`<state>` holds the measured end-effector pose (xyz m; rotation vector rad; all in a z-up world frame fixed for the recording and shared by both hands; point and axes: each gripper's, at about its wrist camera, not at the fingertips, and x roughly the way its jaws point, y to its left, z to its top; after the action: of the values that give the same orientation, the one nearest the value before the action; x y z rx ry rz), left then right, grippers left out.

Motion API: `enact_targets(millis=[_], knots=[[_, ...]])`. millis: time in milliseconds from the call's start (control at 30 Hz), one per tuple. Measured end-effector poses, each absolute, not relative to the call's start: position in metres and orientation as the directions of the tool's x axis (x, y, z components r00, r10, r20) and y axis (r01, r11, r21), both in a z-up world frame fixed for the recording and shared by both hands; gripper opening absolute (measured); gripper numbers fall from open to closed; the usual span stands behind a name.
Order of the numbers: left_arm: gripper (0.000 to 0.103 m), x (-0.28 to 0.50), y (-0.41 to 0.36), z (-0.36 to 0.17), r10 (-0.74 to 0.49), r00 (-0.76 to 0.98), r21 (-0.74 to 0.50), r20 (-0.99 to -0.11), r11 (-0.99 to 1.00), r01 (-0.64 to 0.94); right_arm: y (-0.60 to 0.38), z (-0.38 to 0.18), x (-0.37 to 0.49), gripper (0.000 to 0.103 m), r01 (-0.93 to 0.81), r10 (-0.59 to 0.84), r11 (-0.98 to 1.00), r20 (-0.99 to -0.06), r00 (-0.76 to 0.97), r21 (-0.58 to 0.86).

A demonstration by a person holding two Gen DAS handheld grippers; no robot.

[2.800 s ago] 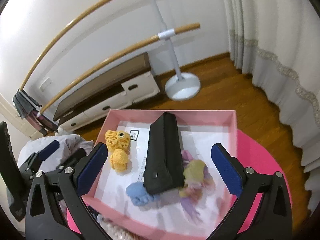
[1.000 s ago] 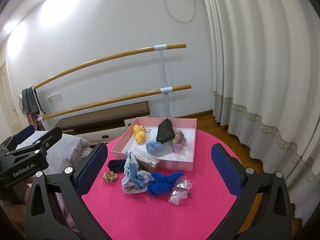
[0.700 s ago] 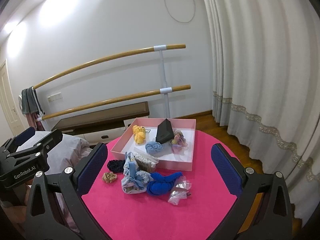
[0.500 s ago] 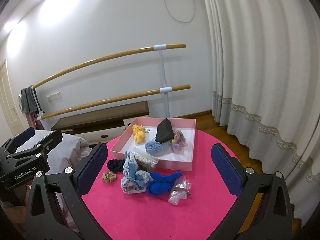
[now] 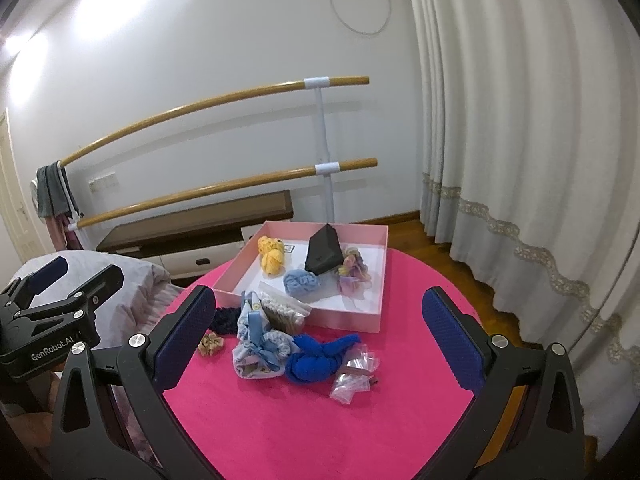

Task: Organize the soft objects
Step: 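Grasp the tan scrunchie with the left tool while the right grasps the clear plastic bag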

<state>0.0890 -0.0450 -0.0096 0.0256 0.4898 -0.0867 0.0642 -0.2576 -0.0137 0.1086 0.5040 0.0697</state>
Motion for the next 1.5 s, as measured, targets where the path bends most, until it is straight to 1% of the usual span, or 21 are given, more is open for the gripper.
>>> enact_targets(millis=[133, 267, 367, 600, 800, 933, 1000, 1067, 1100, 1133, 1167, 1200, 1233, 1267, 1300, 1333, 1367, 1433, 1500], knots=[[0.103, 0.101, -0.039, -0.028, -0.067, 0.855, 0.007, -0.514, 0.997, 0.083, -0.261, -0.027, 0.071, 0.103, -0.024, 0.075, 0.994, -0.510, 0.857, 0.106], [0.103, 0.126, -0.030, -0.063, -0.053, 0.799, 0.002, -0.599, 0.998, 0.068, -0.272, -0.055, 0.082, 0.103, 0.011, 0.050, 0.995, -0.576, 0.816, 0.103], [0.103, 0.143, -0.025, -0.084, -0.050, 0.767, -0.005, -0.640, 0.998, 0.062, -0.279, -0.074, 0.089, 0.103, 0.031, 0.033, 0.995, -0.617, 0.786, 0.093], [0.103, 0.187, -0.028, -0.128, -0.040, 0.694, 0.023, -0.719, 0.996, 0.081, -0.291, -0.118, 0.112, 0.103, 0.051, 0.027, 0.995, -0.701, 0.713, 0.091], [0.103, 0.229, -0.038, -0.173, -0.018, 0.640, 0.063, -0.768, 0.993, 0.103, -0.295, -0.155, 0.133, 0.103, 0.049, 0.036, 0.995, -0.773, 0.634, 0.087], [0.093, 0.255, -0.041, -0.195, -0.020, 0.596, 0.061, -0.803, 0.992, 0.115, -0.293, -0.175, 0.143, 0.100, 0.039, 0.042, 0.996, -0.805, 0.591, 0.081], [0.090, 0.267, -0.038, -0.199, -0.065, 0.586, 0.007, -0.807, 0.993, 0.120, -0.292, -0.185, 0.149, 0.097, 0.033, 0.049, 0.996, -0.819, 0.572, 0.083], [0.082, 0.276, -0.038, -0.201, -0.075, 0.585, -0.002, -0.807, 0.992, 0.124, -0.291, -0.191, 0.154, 0.096, 0.020, 0.068, 0.995, -0.824, 0.563, 0.096], [0.079, 0.279, -0.037, -0.202, -0.079, 0.586, -0.005, -0.807, 0.992, 0.126, -0.289, -0.192, 0.156, 0.096, 0.016, 0.069, 0.995, -0.826, 0.560, 0.095], [0.074, 0.280, -0.036, -0.201, -0.085, 0.586, -0.011, -0.806, 0.992, 0.129, -0.286, -0.194, 0.158, 0.094, 0.011, 0.071, 0.996, -0.827, 0.558, 0.093], [0.067, 0.282, -0.035, -0.201, -0.092, 0.587, -0.017, -0.805, 0.991, 0.132, -0.284, -0.196, 0.160, 0.086, 0.005, 0.076, 0.996, -0.829, 0.554, 0.094], [0.062, 0.283, -0.034, -0.200, -0.099, 0.587, -0.021, -0.803, 0.990, 0.138, -0.283, -0.197, 0.162, 0.081, -0.002, 0.085, 0.995, -0.829, 0.553, 0.100], [0.053, 0.282, -0.034, -0.199, -0.105, 0.588, -0.024, -0.802, 0.989, 0.144, -0.282, -0.199, 0.164, 0.073, -0.009, 0.094, 0.994, -0.829, 0.552, 0.107], [0.043, 0.281, -0.032, -0.196, -0.113, 0.587, -0.029, -0.802, 0.988, 0.151, -0.280, -0.201, 0.166, 0.069, -0.017, 0.102, 0.994, -0.829, 0.549, 0.111], [0.038, 0.279, -0.032, -0.195, -0.119, 0.586, -0.033, -0.802, 0.987, 0.155, -0.278, -0.201, 0.166, 0.067, -0.019, 0.094, 0.995, -0.828, 0.554, 0.100], [0.031, 0.278, -0.032, -0.194, -0.123, 0.584, -0.037, -0.802, 0.987, 0.158, -0.277, -0.201, 0.166, 0.059, -0.023, 0.094, 0.995, -0.825, 0.557, 0.098], [0.028, 0.276, -0.030, -0.192, -0.131, 0.582, -0.043, -0.803, 0.986, 0.162, -0.277, -0.200, 0.167, 0.049, -0.028, 0.112, 0.993, -0.820, 0.561, 0.116], [0.026, 0.272, -0.029, -0.190, -0.138, 0.581, -0.051, -0.802, 0.985, 0.163, -0.280, -0.200, 0.165, 0.043, -0.031, 0.132, 0.990, -0.815, 0.564, 0.139], [0.025, 0.265, -0.028, -0.186, -0.135, 0.584, -0.046, -0.800, 0.985, 0.164, -0.282, -0.200, 0.163, 0.042, -0.038, 0.146, 0.988, -0.812, 0.565, 0.152]])
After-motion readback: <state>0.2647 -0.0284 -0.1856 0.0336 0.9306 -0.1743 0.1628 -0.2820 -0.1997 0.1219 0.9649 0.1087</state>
